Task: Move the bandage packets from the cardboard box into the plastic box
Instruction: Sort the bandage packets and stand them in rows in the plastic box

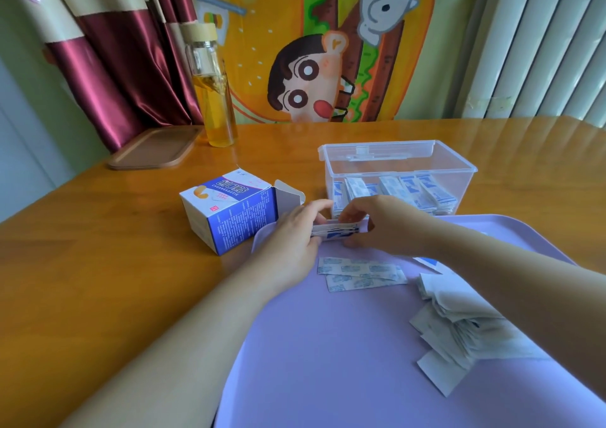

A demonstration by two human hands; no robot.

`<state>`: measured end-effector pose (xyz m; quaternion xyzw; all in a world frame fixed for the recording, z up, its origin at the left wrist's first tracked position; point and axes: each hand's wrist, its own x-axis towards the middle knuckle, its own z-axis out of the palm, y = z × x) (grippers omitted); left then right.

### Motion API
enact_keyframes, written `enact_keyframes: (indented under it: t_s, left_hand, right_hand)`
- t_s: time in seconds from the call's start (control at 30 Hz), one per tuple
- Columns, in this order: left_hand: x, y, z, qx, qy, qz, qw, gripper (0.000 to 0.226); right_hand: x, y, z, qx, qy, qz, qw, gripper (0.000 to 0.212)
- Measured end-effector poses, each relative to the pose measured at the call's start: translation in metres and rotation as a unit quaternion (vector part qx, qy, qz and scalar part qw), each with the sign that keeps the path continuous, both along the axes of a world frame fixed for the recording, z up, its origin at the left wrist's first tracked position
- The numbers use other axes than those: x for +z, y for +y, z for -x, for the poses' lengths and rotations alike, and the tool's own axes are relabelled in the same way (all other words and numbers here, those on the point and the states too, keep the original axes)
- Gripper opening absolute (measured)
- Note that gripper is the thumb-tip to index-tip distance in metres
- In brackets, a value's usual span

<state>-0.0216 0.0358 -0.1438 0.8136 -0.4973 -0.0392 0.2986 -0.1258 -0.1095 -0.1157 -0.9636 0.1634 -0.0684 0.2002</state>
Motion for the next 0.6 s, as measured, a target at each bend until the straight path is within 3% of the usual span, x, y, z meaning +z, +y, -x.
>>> enact_keyframes:
  t_s: [0.13,0.33,0.6]
  left_hand:
    - [-0.002,-0.002,0.001,0.007,-0.006,0.007,1.000,0.048]
    - [-0.001,-0.002,0.003,0.021,-0.041,-0.009,0.999,0.041]
    - [0.000,-0.003,0.004,0.032,-0.063,-0.031,0.997,0.038]
  right_hand:
    - [-0.004,-0.003,0.002,-0.003,-0.030,0.011,0.999,0.036]
    - [-0.015,0.002,0.007,0.052,0.005,0.129,0.990,0.039]
    - [-0.012,0.005,0.012,0.099,0.000,0.307,0.946,0.042]
